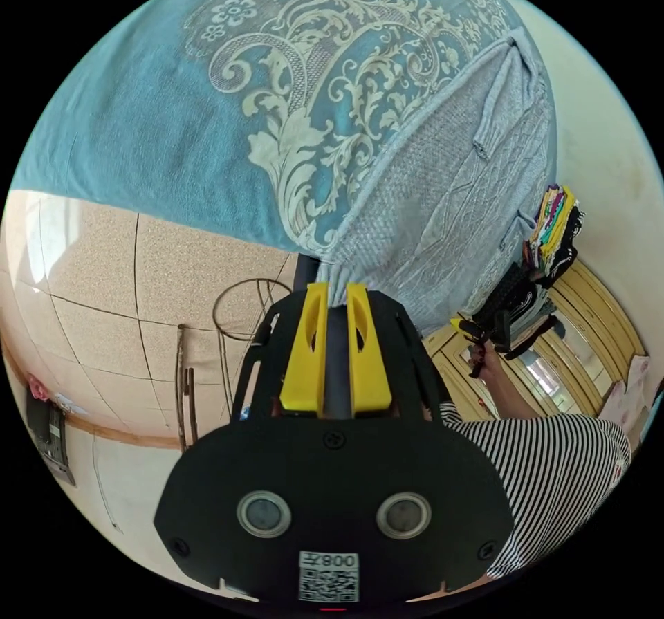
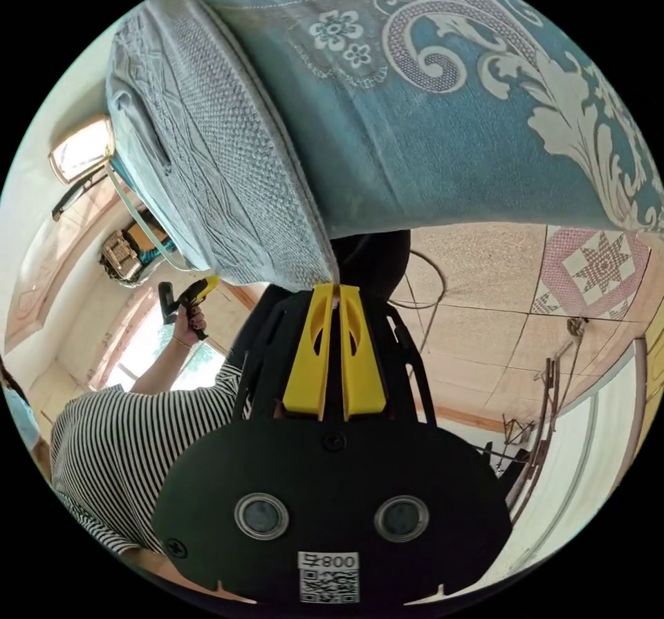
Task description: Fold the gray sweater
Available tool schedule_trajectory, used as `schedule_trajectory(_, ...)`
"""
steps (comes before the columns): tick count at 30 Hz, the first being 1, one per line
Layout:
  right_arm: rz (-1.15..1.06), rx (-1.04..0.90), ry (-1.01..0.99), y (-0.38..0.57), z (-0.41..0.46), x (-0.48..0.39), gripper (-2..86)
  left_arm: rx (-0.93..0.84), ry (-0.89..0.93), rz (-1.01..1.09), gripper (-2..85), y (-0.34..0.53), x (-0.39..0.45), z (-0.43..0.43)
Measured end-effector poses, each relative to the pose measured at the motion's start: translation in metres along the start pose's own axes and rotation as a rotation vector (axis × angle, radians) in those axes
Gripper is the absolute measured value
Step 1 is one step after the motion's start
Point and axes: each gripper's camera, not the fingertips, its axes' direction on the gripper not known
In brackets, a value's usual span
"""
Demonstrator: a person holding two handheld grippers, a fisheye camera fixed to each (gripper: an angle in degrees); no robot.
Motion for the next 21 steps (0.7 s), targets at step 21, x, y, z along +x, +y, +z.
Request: schedule_trajectory(21,-0.121,0.138,0.06,0.028,-0.055,-0.071,0.2,0.125,-0.389,0.657,3.0,-0.097,0.233,0.011)
